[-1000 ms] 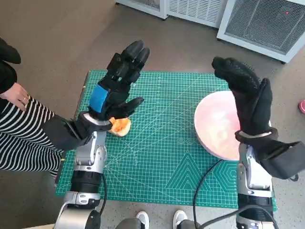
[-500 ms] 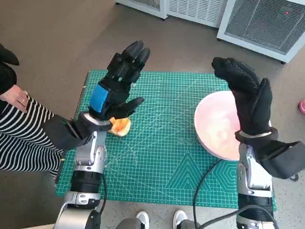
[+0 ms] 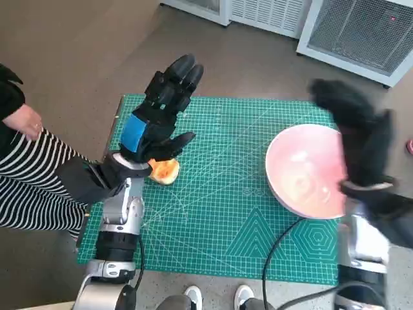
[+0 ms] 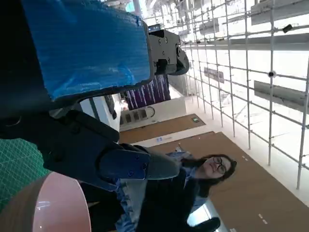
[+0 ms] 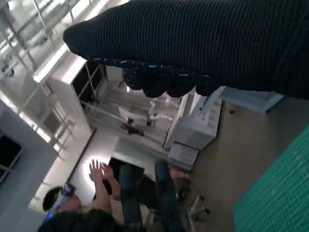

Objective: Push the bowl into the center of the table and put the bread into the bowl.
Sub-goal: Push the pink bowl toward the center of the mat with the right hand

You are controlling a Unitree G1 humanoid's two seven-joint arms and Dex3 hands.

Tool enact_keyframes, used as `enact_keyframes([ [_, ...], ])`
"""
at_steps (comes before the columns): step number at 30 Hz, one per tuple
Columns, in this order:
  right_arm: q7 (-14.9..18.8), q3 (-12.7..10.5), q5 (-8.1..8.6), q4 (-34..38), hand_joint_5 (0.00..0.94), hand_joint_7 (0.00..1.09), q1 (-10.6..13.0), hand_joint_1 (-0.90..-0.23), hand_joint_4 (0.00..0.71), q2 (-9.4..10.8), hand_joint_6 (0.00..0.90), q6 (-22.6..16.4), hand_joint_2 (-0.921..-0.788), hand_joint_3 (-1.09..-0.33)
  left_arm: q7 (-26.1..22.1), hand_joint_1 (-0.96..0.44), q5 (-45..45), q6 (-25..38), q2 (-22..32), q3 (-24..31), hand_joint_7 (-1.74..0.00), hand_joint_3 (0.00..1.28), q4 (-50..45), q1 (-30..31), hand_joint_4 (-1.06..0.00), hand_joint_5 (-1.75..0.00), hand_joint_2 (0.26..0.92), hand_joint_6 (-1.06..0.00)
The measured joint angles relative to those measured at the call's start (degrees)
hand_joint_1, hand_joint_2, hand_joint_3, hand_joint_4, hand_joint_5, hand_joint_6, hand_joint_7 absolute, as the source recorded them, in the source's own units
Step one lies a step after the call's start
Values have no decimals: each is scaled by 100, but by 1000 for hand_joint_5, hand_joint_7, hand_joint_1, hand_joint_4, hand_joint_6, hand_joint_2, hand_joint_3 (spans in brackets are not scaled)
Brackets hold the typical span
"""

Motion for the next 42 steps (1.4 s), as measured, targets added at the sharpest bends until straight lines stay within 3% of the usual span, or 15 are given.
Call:
enact_keyframes([
  [3,-397,-288,-226,238,0,466,16,-647,110,-110,0,-207,-921,-719,-16,-582,0,-2,0,0,-388,258,0,4,-90,-31,921,1],
  [7,-734,-556,-386,673,0,444,18,-639,101,-250,-1,-405,-921,-730,-21,-588,0,-4,-2,0,-390,258,0,21,-91,-31,921,1],
  [20,-887,-1153,-152,2481,4,394,-172,-604,61,-632,4,-648,-921,-771,-16,-602,5,-5,-9,8,-386,259,20,28,-91,-28,921,1],
  [31,-937,-1273,-125,4132,13,373,-487,-584,68,-732,23,-801,-921,-778,12,-603,5,-5,-5,13,-392,257,44,28,-94,-28,921,1],
  [42,-847,-1225,-76,5011,10,365,-727,-592,72,-648,34,-729,-921,-771,12,-604,11,-5,46,12,-382,273,73,27,-91,-23,921,1],
])
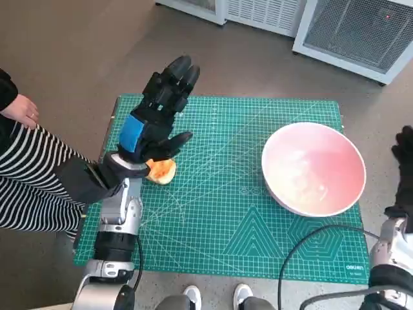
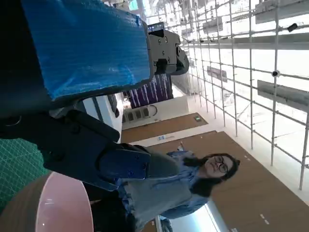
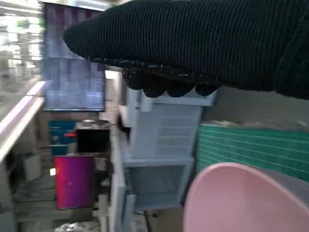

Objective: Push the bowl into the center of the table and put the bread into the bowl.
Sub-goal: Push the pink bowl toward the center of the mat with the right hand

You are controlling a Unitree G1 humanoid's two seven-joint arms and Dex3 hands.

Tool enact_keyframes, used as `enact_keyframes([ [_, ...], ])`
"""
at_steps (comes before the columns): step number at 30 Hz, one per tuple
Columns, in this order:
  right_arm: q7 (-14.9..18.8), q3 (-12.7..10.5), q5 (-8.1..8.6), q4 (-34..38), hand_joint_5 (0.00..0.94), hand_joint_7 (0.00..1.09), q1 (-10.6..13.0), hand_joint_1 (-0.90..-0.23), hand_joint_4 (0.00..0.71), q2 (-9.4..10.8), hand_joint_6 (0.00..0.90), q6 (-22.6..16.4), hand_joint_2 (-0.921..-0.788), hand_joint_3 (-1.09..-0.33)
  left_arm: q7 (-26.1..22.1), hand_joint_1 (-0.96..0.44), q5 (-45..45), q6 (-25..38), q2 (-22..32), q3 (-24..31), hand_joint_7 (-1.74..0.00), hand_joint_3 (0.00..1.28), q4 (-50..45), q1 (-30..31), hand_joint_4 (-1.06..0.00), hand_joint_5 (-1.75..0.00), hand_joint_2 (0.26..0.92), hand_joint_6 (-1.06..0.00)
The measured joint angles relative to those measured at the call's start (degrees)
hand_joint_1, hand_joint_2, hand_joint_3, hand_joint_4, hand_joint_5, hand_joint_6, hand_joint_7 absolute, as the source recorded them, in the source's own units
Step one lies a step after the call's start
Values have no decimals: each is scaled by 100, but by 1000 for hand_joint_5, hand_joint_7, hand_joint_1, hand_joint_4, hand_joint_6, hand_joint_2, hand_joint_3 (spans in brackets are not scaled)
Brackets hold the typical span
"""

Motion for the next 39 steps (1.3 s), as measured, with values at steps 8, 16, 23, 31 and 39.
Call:
enact_keyframes([
  [8,-5,148,-59,270,17,357,-93,-586,96,196,47,116,-921,-781,0,-607,0,0,37,5,-377,271,-1,0,-83,-18,921,1],
  [16,10,355,-133,363,14,353,-213,-607,101,395,67,208,-921,-791,-5,-609,0,0,55,10,-375,268,-1,1,-76,-13,921,1],
  [23,50,545,-154,367,19,347,-320,-632,121,516,80,248,-921,-781,-13,-609,0,-1,89,27,-369,266,1,1,-75,-12,921,1],
  [31,83,751,-273,397,20,341,-452,-637,138,613,87,249,-921,-777,-29,-610,0,-9,116,65,-373,262,38,9,-85,-15,921,1],
  [39,120,889,-346,401,14,338,-543,-645,138,804,92,245,-921,-772,0,-607,7,-11,120,80,-389,262,37,36,-93,-17,921,1],
])
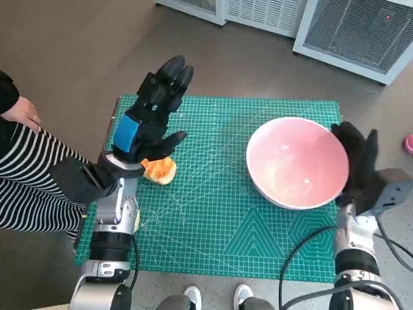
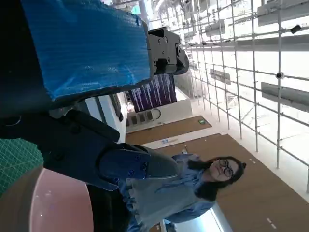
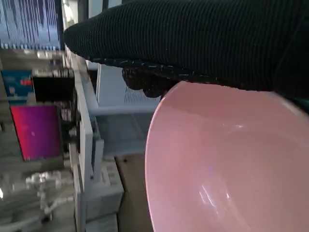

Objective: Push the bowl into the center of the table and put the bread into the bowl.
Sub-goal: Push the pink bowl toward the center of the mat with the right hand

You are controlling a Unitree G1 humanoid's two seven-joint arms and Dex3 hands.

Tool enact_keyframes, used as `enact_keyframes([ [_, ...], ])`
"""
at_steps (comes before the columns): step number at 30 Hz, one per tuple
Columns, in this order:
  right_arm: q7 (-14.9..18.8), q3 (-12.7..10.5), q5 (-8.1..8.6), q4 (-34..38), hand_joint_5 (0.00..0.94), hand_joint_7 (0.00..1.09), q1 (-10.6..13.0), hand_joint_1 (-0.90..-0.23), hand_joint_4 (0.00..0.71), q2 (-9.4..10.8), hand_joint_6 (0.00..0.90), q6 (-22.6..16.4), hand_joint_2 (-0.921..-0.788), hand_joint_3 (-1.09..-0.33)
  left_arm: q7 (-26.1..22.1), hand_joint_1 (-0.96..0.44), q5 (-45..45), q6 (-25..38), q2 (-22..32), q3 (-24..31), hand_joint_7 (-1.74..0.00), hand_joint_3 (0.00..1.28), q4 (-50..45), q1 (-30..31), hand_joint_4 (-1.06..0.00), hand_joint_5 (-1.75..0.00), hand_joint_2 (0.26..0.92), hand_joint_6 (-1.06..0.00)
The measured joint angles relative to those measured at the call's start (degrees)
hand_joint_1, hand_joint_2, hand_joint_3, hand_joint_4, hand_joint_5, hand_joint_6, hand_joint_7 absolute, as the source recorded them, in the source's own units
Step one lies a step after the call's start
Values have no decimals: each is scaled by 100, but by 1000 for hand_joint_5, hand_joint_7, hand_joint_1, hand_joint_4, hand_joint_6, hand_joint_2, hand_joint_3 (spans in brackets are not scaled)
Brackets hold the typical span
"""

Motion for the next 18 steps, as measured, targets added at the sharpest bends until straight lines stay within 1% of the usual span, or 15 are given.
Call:
enact_keyframes([
  [12,83,142,-9,3,6,331,-169,-648,133,306,87,0,-921,-756,79,-603,4,0,-2,3,-405,262,-23,50,-96,-16,921,1],
  [18,112,202,-11,16,3,327,-252,-654,129,406,78,2,-921,-755,123,-604,7,0,-2,2,-408,262,-79,114,-97,-15,921,1],
])
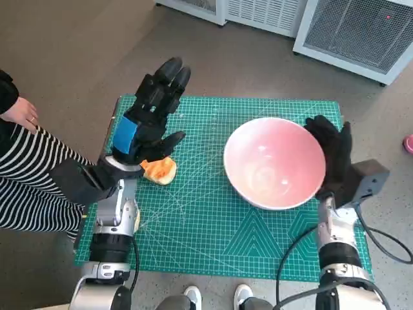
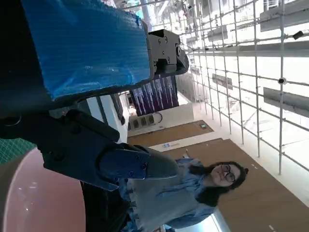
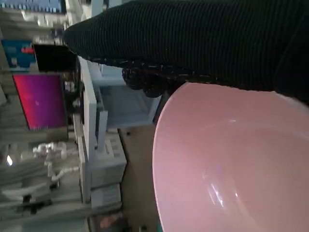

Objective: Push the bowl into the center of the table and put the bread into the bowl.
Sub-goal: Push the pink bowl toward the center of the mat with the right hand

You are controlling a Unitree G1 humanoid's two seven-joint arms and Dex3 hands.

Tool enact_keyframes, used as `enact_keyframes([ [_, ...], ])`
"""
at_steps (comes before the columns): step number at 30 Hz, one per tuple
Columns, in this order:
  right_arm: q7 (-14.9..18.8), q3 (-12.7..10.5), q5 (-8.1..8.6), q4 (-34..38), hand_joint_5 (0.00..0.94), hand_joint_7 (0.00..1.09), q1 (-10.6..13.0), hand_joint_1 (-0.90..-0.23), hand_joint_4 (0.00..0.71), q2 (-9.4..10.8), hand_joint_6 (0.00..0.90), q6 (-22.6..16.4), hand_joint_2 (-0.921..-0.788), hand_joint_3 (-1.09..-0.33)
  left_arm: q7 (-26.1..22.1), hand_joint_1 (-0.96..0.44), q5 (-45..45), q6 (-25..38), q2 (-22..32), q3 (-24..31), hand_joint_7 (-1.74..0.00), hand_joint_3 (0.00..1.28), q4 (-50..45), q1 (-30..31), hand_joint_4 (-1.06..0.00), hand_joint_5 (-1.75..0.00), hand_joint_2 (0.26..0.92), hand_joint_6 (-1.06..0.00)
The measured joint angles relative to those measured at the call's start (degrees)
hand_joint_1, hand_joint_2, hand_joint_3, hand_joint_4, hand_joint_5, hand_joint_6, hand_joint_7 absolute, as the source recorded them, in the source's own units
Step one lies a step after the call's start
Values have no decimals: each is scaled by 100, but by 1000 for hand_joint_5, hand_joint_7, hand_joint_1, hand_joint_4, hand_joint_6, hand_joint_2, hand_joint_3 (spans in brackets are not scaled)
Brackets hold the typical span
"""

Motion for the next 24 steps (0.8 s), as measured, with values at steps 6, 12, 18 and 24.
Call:
enact_keyframes([
  [6,5,21,2,5,1,324,-89,-658,126,109,71,8,-921,-757,13,-604,2,0,0,0,-407,261,-88,39,-95,-13,921,1],
  [12,32,14,12,62,0,318,-185,-653,123,246,63,74,-921,-769,15,-603,2,0,0,0,-403,261,-92,68,-95,-12,921,1],
  [18,34,-3,15,112,0,313,-350,-662,122,369,61,142,-921,-770,34,-601,3,0,0,-1,-402,260,-115,106,-96,-12,921,1],
  [24,46,-21,20,157,1,311,-503,-660,122,453,64,203,-921,-756,39,-594,6,-7,0,-1,-402,259,-131,122,-97,-11,921,1],
])
